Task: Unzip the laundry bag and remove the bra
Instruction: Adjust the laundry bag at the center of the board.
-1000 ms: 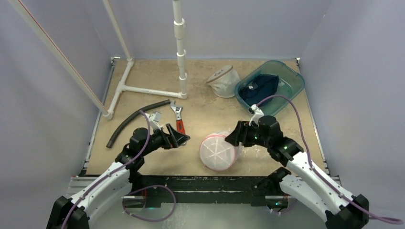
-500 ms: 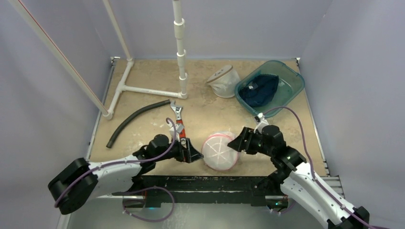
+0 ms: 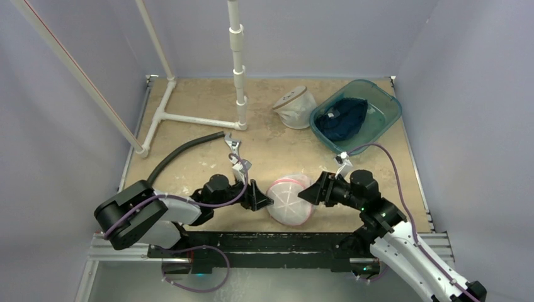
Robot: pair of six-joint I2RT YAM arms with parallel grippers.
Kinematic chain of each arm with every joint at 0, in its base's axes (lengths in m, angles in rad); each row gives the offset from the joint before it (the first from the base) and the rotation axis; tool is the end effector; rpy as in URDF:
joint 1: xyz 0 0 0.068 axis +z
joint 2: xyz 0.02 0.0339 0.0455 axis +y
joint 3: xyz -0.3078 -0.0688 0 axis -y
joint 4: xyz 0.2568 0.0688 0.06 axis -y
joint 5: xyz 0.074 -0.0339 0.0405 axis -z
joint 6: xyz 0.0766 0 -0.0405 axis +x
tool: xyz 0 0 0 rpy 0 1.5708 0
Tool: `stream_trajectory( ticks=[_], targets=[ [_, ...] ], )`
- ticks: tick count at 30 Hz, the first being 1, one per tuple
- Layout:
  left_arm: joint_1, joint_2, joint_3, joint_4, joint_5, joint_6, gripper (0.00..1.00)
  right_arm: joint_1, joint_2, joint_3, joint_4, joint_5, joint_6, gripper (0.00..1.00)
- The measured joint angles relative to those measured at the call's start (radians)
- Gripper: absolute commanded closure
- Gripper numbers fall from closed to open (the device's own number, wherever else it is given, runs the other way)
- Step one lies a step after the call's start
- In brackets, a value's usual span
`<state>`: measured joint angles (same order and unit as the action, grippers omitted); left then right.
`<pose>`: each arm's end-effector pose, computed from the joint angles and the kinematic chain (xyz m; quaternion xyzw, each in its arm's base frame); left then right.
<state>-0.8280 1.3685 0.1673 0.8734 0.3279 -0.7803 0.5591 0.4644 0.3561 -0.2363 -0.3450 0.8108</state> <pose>0.1479 -0.1976 0.1501 0.1141 0.7996 -0.5058 0.3029 0.1084 0.0984 0.2339 0.0031 0.8118 0.4673 0.3502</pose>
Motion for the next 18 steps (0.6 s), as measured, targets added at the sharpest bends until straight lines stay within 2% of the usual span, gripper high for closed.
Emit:
stream_trajectory(
  ticks=[2, 6, 9, 10, 11, 18],
  targets=[
    [0.000, 0.019, 0.004, 0.043, 0.019, 0.008, 0.42, 0.000, 0.000, -0.002, 0.000, -0.008, -0.001, 0.33],
    [0.000, 0.027, 0.006, 0.101, 0.056, 0.023, 0.57, 0.000, 0.000, -0.002, -0.006, -0.005, -0.003, 0.34],
    [0.000, 0.039, 0.009, 0.133, 0.085, 0.034, 0.81, 0.000, 0.000, -0.002, -0.013, -0.005, -0.003, 0.34],
    [0.000, 0.045, 0.011, 0.141, 0.093, 0.039, 0.95, 0.000, 0.000, -0.002, -0.013, -0.005, -0.003, 0.34],
    [0.000, 0.053, 0.013, 0.151, 0.101, 0.040, 1.00, 0.000, 0.001, -0.002, -0.013, -0.005, -0.003, 0.34],
    [-0.003, 0.060, 0.014, 0.221, 0.126, -0.048, 1.00, -0.001, 0.042, 0.026, -0.014, 0.047, -0.026, 0.33]
  ],
)
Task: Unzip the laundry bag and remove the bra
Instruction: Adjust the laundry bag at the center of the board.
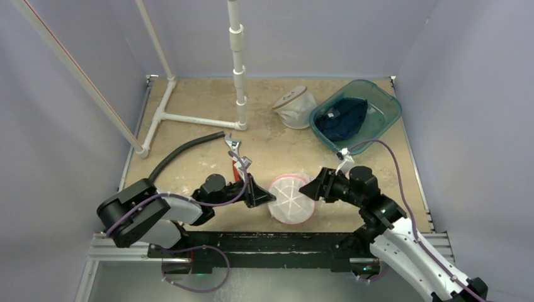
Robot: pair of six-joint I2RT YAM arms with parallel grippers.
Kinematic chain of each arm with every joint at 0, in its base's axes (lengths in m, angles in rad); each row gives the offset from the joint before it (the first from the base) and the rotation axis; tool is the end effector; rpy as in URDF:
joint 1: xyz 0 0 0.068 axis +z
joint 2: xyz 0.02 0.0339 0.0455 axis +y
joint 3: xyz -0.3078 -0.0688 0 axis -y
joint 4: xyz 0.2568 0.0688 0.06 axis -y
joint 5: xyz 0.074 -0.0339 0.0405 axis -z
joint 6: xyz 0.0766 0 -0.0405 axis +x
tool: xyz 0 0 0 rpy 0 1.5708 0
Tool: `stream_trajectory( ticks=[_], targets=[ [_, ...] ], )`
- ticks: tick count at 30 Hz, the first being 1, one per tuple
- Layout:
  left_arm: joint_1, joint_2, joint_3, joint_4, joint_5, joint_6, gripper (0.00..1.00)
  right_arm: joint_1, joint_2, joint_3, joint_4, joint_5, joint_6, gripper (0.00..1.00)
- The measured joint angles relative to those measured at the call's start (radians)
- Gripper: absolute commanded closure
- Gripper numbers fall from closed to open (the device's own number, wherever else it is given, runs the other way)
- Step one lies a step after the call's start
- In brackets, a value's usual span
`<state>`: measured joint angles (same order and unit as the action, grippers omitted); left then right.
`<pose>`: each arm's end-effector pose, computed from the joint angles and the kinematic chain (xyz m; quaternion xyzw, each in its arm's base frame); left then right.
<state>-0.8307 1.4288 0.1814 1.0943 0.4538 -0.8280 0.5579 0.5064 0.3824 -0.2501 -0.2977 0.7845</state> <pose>0.1479 -0.2118 0.1720 0.1474 0.7395 -0.5831 0.3024 0.1155 0.0985 0.2368 0.0094 0.8213 0.4424 0.3600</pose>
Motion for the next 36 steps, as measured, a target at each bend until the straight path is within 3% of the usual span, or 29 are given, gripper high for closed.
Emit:
stream_trajectory(
  ticks=[5, 8, 12, 18, 26, 36],
  targets=[
    [-0.003, -0.230, -0.042, -0.015, -0.136, -0.152, 1.00, 0.000, 0.021, 0.121, 0.009, 0.051, -0.071, 0.35],
    [-0.003, -0.490, -0.043, -0.179, -0.329, -0.241, 1.00, 0.000, 0.038, 0.198, 0.038, 0.074, -0.135, 0.40],
    [-0.002, -0.684, -0.035, -0.374, -0.573, -0.320, 1.00, 0.011, 0.090, 0.242, 0.092, 0.111, -0.201, 0.41],
    [-0.001, -0.642, -0.002, -0.526, -0.733, -0.387, 1.00, 0.106, 0.142, 0.228, 0.167, 0.229, -0.244, 0.41],
    [-0.001, -0.578, 0.045, -0.552, -0.768, -0.422, 1.00, 0.524, 0.255, 0.212, 0.284, 0.548, -0.259, 0.38],
    [-0.010, -0.519, 0.296, -0.547, -0.747, -0.417, 1.00, 0.561, 0.106, 0.161, 0.422, 0.684, -0.260, 0.34]
  ],
)
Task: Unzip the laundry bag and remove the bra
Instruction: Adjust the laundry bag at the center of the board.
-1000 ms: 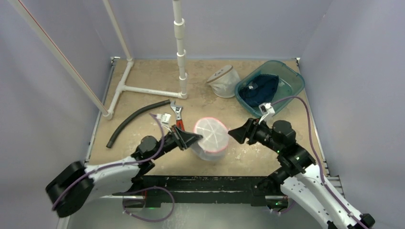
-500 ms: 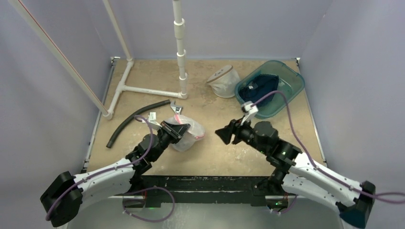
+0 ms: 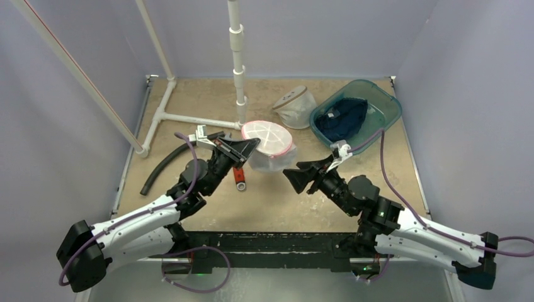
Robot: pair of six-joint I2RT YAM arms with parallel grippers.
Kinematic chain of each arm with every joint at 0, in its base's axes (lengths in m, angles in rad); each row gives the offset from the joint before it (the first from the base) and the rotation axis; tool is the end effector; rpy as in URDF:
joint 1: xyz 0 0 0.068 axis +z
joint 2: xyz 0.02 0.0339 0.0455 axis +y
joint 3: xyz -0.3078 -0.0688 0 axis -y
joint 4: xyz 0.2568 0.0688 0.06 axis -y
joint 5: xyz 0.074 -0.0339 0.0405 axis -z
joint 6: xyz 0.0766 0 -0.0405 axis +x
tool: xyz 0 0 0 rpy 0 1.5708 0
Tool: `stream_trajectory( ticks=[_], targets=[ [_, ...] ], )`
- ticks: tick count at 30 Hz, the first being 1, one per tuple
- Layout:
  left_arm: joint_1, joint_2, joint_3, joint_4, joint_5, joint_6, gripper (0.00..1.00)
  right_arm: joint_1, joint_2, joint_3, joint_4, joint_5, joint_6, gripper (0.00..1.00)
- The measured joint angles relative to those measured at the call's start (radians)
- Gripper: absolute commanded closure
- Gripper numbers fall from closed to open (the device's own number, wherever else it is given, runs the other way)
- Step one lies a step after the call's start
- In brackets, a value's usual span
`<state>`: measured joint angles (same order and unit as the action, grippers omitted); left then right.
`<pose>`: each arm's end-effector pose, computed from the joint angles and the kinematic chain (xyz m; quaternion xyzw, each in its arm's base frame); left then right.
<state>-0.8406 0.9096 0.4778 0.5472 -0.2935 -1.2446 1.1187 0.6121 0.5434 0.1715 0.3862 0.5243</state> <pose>0.1737 -0.1608 0.3204 -0.2390 0.6227 -0.5890 0.4563 0.1014 0.1426 0.3475 -0.0563 0.6703 0.4460 0.5905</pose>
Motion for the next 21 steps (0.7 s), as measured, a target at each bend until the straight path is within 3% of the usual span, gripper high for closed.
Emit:
stream_trajectory(
  ticks=[7, 14, 21],
  targets=[
    [-0.003, 0.045, -0.117, 0.087, -0.025, -0.025, 1.00, 0.000, -0.005, -0.008, 0.002, 0.011, 0.003, 0.33],
    [-0.004, 0.284, -0.369, 0.233, -0.043, -0.137, 1.00, 0.000, 0.045, -0.132, 0.029, 0.007, -0.009, 0.35],
    [-0.004, 0.285, -0.382, 0.306, -0.044, -0.239, 1.00, 0.000, 0.169, -0.196, 0.132, -0.051, -0.031, 0.45]
  ],
)
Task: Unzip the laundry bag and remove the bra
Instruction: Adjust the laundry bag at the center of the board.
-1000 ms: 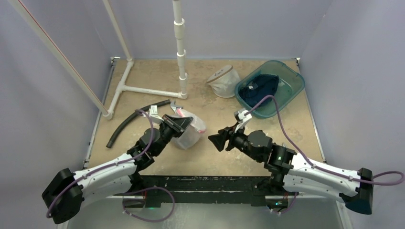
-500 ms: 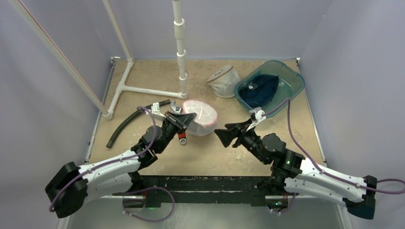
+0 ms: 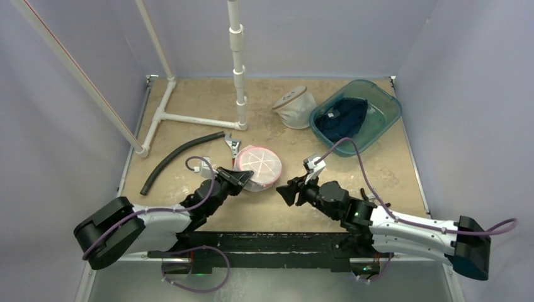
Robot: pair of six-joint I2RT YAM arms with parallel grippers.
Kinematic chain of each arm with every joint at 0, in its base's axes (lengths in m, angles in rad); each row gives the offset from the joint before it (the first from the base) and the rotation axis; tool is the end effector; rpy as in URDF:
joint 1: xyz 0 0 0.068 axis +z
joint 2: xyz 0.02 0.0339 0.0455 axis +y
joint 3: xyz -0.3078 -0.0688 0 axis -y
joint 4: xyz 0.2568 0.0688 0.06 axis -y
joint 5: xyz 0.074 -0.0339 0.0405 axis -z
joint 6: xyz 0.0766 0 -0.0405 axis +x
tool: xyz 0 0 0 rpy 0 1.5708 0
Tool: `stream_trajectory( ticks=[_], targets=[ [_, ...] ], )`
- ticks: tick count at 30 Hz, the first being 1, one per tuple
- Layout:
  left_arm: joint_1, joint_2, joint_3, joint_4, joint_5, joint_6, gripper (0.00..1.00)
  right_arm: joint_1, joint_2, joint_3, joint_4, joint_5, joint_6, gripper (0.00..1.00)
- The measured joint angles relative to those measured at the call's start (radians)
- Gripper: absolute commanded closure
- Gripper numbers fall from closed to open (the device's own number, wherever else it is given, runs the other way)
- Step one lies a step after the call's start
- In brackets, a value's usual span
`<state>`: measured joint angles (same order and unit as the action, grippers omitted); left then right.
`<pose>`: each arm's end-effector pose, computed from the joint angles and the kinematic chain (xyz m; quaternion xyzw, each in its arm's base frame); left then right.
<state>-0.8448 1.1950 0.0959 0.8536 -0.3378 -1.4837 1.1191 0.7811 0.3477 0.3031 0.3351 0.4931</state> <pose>0.1644 -0.1470 0.1628 -0.3422 0.7054 -0.5046 0.3615 0.1120 0.1732 0.2578 -0.1236 0.7390 0.3825 0.5407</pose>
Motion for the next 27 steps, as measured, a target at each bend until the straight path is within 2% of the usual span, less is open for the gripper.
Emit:
stream_trajectory(
  ticks=[9, 17, 23, 27],
  targets=[
    [0.000, -0.224, 0.092, -0.214, -0.040, -0.024, 1.00, 0.000, 0.130, -0.004, 0.149, -0.055, -0.018, 0.35],
    [0.000, -0.245, 0.097, -0.311, -0.044, -0.025, 1.00, 0.000, 0.048, -0.130, 0.299, -0.005, -0.007, 0.28],
    [0.000, -0.269, 0.117, -0.386, -0.048, -0.014, 1.00, 0.000, 0.077, -0.131, 0.309, 0.006, 0.005, 0.33],
    [0.000, -0.267, 0.152, -0.422, -0.052, -0.008, 1.00, 0.000, 0.083, -0.132, 0.370, 0.013, 0.020, 0.41]
  ],
)
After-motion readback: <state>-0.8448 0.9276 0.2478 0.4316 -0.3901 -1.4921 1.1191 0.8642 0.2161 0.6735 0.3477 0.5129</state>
